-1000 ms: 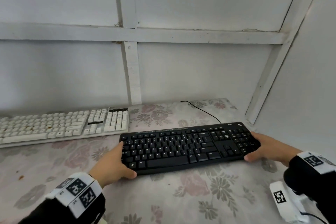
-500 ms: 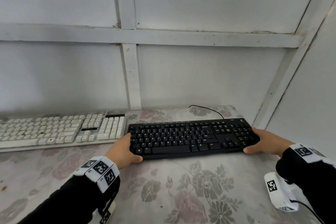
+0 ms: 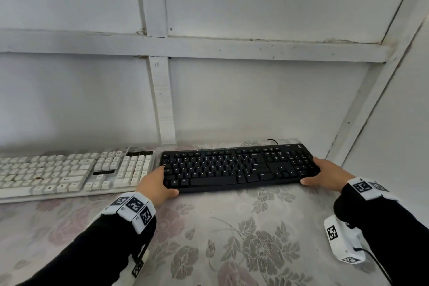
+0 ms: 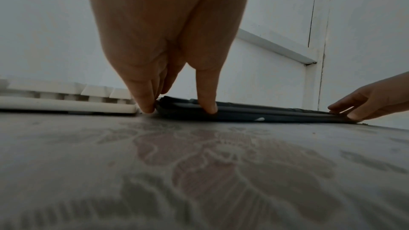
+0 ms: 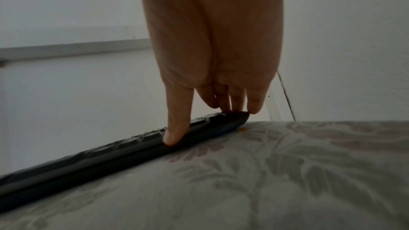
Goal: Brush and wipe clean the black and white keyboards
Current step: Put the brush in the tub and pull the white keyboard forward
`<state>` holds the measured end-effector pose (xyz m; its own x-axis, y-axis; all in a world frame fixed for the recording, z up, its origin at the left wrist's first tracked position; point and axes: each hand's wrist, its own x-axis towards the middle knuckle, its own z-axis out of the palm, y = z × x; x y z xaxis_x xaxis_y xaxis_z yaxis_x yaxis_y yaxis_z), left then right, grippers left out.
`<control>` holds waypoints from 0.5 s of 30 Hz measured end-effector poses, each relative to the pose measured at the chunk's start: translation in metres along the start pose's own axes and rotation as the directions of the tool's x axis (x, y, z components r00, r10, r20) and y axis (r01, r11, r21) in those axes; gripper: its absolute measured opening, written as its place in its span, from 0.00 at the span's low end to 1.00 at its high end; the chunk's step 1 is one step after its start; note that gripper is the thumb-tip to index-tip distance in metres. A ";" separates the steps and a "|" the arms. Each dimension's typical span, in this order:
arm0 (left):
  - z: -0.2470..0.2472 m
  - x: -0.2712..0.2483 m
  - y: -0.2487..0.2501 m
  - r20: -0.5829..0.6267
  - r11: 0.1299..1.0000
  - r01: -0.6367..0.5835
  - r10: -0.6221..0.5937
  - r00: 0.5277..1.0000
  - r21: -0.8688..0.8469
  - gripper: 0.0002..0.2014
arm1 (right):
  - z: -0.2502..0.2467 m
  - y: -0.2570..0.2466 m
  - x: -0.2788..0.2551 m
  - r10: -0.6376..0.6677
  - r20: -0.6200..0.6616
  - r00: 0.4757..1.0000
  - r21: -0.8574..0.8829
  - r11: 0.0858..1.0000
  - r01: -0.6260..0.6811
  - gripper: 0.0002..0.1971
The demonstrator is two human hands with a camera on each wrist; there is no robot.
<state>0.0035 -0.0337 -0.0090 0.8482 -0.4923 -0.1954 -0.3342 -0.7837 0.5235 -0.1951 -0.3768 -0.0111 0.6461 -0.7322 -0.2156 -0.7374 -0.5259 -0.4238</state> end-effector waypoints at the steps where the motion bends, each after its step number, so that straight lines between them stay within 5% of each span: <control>1: 0.000 0.002 0.000 -0.002 1.000 0.000 0.000 1.000 0.003 0.32 | 0.000 -0.001 0.001 0.001 -0.002 1.000 -0.010 1.000 -0.001 0.32; 9: 0.001 0.003 -0.005 -0.023 0.999 -0.020 0.021 1.000 0.035 0.28 | 0.006 -0.008 0.001 0.012 -0.049 0.999 -0.154 0.988 -0.019 0.26; 15: -0.018 -0.019 -0.034 -0.017 0.987 -0.161 0.160 0.987 -0.031 0.32 | 0.014 -0.026 -0.010 0.006 -0.075 0.997 -0.134 0.991 -0.016 0.23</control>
<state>0.0057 0.0093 -0.0084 0.7905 -0.6050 -0.0951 -0.4534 -0.6825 0.5732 -0.1794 -0.3503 -0.0101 0.6247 -0.7660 -0.1517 -0.7676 -0.5669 -0.2989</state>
